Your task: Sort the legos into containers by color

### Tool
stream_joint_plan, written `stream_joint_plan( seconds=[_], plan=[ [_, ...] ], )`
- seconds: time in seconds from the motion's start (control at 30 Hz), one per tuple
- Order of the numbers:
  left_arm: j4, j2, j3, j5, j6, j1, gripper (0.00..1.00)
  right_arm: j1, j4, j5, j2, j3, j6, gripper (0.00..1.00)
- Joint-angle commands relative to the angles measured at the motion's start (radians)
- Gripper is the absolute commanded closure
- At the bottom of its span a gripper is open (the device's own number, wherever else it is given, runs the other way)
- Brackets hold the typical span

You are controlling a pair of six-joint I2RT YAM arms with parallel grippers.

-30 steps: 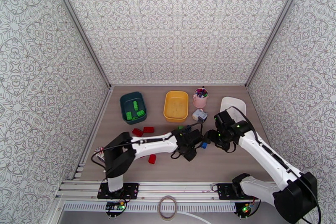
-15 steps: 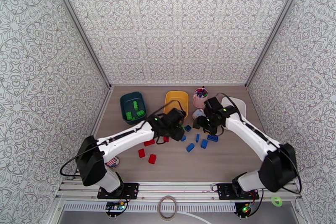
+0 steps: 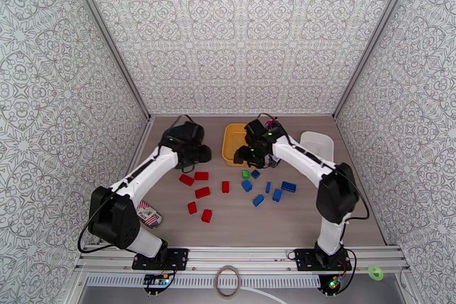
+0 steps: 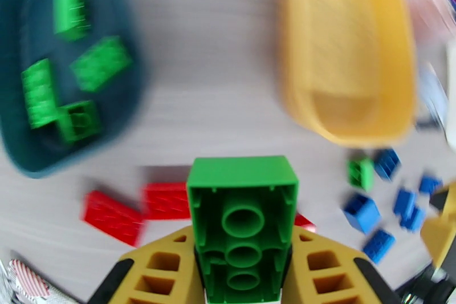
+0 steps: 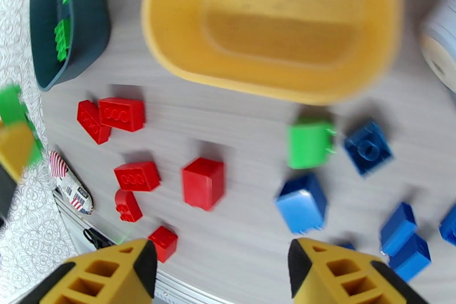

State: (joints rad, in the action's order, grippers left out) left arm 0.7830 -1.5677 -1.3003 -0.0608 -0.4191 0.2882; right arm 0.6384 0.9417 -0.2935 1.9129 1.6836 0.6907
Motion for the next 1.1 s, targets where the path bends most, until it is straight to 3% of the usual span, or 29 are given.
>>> stream_joint_plan(
  seconds=[0.0,0.33,0.5,0.6,0.83,1.07],
  plan=[
    [0.030,-0.061,-0.058,-0.038,0.004,-0.084,0.72,0.021,0.062,-0.006,0.062,0.095,-0.034,0.35],
    [0.082,-0.286,-0.246,-0.040,0.083,-0.242,0.65,0.024,0.162,0.039,0.172,0.229,-0.087,0.34],
    [0.102,-0.327,-0.304,-0.043,0.099,-0.267,0.33,0.024,0.180,0.071,0.172,0.231,-0.096,0.34],
    [0.107,-0.308,-0.313,-0.049,0.101,-0.267,0.22,0.024,0.182,0.088,0.163,0.214,-0.101,0.33],
    [0.107,-0.197,-0.246,-0.046,0.087,-0.214,0.22,0.023,0.186,0.142,0.130,0.163,-0.112,0.34],
    [0.080,-0.061,-0.083,-0.025,-0.027,-0.016,0.22,-0.007,0.145,0.174,0.035,0.040,-0.090,0.39]
  ],
)
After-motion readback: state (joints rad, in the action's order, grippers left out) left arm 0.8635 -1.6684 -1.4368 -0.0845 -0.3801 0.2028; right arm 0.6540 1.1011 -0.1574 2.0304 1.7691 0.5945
